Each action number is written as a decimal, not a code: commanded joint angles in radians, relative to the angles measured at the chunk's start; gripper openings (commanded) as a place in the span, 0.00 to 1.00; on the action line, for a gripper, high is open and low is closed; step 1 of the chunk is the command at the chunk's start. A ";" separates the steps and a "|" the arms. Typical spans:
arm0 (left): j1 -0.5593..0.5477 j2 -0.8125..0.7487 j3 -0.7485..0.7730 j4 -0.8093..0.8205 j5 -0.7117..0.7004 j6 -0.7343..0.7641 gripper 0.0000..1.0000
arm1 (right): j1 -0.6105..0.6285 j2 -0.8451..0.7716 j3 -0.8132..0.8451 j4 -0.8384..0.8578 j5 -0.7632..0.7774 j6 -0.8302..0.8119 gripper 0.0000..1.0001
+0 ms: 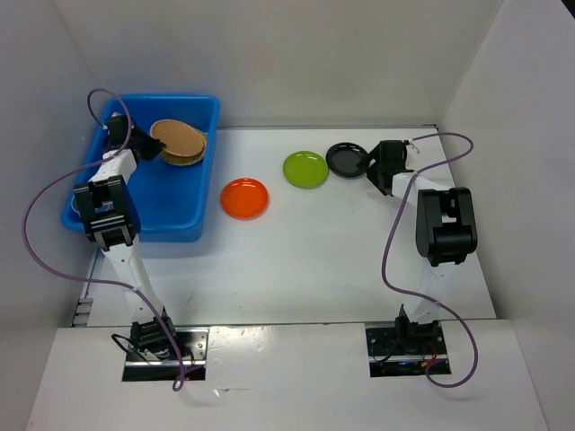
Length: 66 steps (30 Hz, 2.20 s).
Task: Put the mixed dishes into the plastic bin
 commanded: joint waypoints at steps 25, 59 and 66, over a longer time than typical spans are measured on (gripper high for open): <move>-0.050 -0.059 -0.034 -0.131 -0.079 0.149 0.74 | -0.038 0.170 0.198 -0.010 -0.104 -0.088 0.86; -0.271 -0.722 -0.258 0.024 0.256 0.330 0.99 | -0.067 0.071 0.196 -0.064 -0.213 -0.120 0.04; -0.384 -0.616 -0.271 0.045 0.700 0.312 0.99 | 0.036 -0.344 0.049 -0.024 -0.231 -0.200 0.04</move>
